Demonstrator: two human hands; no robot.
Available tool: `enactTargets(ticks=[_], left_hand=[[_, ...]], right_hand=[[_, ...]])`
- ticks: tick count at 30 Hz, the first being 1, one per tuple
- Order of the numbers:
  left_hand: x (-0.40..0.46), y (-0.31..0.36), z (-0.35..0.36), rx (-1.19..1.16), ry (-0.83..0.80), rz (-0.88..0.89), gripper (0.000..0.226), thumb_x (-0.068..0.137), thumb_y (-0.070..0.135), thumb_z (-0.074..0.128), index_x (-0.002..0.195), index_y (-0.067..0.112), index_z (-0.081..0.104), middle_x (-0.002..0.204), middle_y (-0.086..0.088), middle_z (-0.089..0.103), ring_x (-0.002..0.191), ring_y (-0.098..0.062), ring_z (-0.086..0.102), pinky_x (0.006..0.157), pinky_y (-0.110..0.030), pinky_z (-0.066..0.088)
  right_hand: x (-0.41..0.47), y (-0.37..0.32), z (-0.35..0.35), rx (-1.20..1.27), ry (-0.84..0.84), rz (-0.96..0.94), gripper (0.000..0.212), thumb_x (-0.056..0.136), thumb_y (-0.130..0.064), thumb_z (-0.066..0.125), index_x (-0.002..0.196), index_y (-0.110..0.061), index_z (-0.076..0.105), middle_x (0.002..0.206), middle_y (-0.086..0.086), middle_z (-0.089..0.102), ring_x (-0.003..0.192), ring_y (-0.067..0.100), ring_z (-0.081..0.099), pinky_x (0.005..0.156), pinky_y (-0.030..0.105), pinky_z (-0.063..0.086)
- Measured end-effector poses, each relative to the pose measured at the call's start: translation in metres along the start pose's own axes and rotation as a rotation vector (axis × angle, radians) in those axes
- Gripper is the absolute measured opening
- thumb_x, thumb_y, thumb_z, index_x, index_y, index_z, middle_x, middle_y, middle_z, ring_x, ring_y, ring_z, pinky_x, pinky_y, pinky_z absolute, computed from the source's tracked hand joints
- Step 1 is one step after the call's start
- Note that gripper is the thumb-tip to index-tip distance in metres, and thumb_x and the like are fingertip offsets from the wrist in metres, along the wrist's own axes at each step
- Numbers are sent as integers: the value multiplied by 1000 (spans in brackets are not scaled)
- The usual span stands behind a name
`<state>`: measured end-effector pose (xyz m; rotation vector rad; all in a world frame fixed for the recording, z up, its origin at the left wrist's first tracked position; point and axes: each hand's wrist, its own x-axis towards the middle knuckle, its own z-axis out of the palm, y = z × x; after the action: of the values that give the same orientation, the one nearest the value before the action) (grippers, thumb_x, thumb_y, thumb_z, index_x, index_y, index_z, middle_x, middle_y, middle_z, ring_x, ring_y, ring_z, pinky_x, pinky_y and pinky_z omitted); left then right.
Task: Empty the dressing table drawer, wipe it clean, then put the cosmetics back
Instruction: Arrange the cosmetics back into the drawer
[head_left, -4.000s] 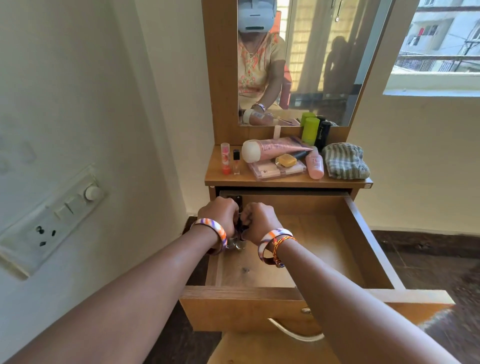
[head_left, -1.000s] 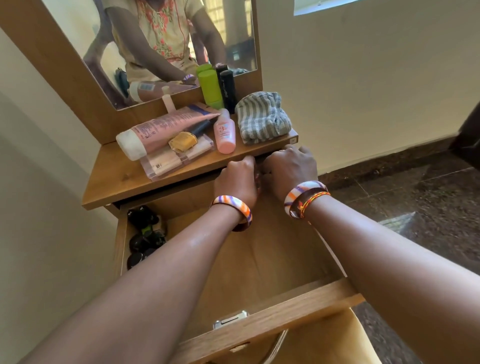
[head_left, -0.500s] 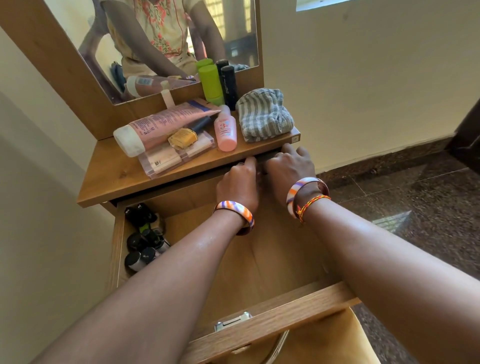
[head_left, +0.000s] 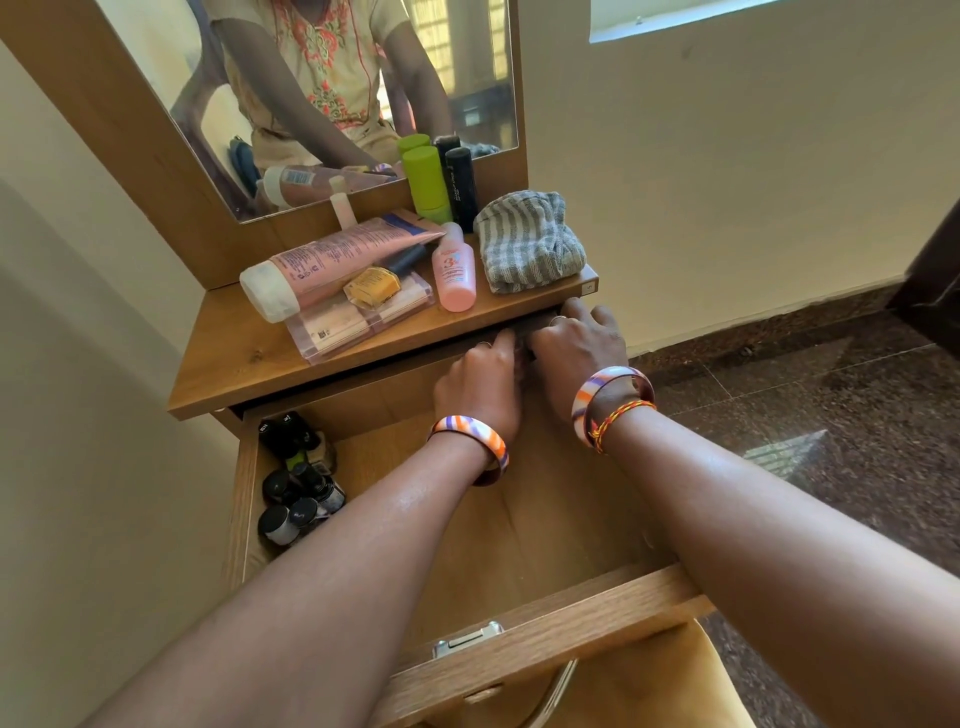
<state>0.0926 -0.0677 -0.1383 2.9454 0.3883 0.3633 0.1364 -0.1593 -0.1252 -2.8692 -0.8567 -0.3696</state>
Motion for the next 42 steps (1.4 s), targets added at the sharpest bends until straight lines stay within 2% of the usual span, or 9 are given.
enactTargets(ticks=[16, 18, 22, 24, 27, 30, 32, 36, 42], left_hand=[[-17, -1, -25, -7, -10, 2, 29, 95, 19, 48, 124, 18, 51, 108, -9, 66, 99, -29, 64, 74, -35, 52], [-24, -5, -39, -40, -21, 35, 28, 95, 24, 47, 121, 21, 58, 105, -7, 69, 96, -28, 65, 75, -34, 54], [-29, -19, -72, -49, 80, 84, 25, 93, 30, 51, 112, 21, 65, 102, -3, 71, 92, -21, 66, 72, -31, 54], [-23, -29, -90, -72, 200, 56, 26, 92, 29, 54, 113, 20, 66, 106, -3, 70, 94, -20, 66, 75, -29, 54], [-11, -45, -113, -88, 318, -30, 28, 90, 27, 58, 116, 18, 64, 111, -6, 69, 100, -23, 64, 79, -33, 53], [1, -62, -121, -74, 283, -131, 33, 85, 32, 64, 113, 14, 64, 109, -9, 67, 100, -26, 62, 74, -34, 50], [7, -72, -119, -52, 236, -173, 37, 82, 37, 67, 110, 13, 65, 107, -9, 67, 97, -26, 62, 72, -33, 50], [9, -80, -112, -42, 175, -183, 38, 84, 37, 65, 115, 15, 64, 109, -8, 68, 97, -25, 64, 69, -31, 48], [4, -78, -107, -94, 229, -163, 46, 85, 28, 66, 129, 24, 55, 114, -6, 67, 102, -24, 64, 73, -33, 52]], right_hand=[[-6, 0, -8, 43, 34, -17, 27, 90, -29, 49, 108, -23, 69, 115, -2, 65, 114, 22, 45, 91, 32, 33], [-11, -3, -13, 83, 120, -16, 26, 88, -32, 51, 99, -22, 73, 110, -2, 68, 110, 22, 49, 88, 33, 35], [-11, -13, -27, 168, 304, -35, 15, 68, -28, 63, 64, -18, 73, 76, -1, 74, 78, 26, 63, 71, 31, 47], [-4, -22, -38, 257, 333, -70, 15, 67, -25, 62, 70, -17, 75, 77, 2, 74, 80, 28, 64, 72, 34, 48], [12, -40, -55, 347, 348, -124, 21, 78, -18, 61, 93, -16, 75, 100, 6, 74, 98, 31, 61, 81, 38, 45], [32, -58, -67, 301, 251, -181, 32, 90, -19, 54, 121, -23, 62, 125, 3, 63, 117, 24, 51, 92, 35, 41], [47, -66, -71, 255, 150, -205, 38, 93, -19, 49, 131, -28, 52, 130, 3, 58, 122, 22, 48, 96, 34, 38], [67, -75, -68, 198, 25, -253, 43, 90, -6, 47, 125, -29, 56, 122, 4, 63, 116, 22, 53, 94, 31, 39], [73, -75, -63, 148, 10, -294, 41, 89, -1, 47, 123, -19, 60, 127, 8, 55, 121, 26, 47, 95, 35, 43]])
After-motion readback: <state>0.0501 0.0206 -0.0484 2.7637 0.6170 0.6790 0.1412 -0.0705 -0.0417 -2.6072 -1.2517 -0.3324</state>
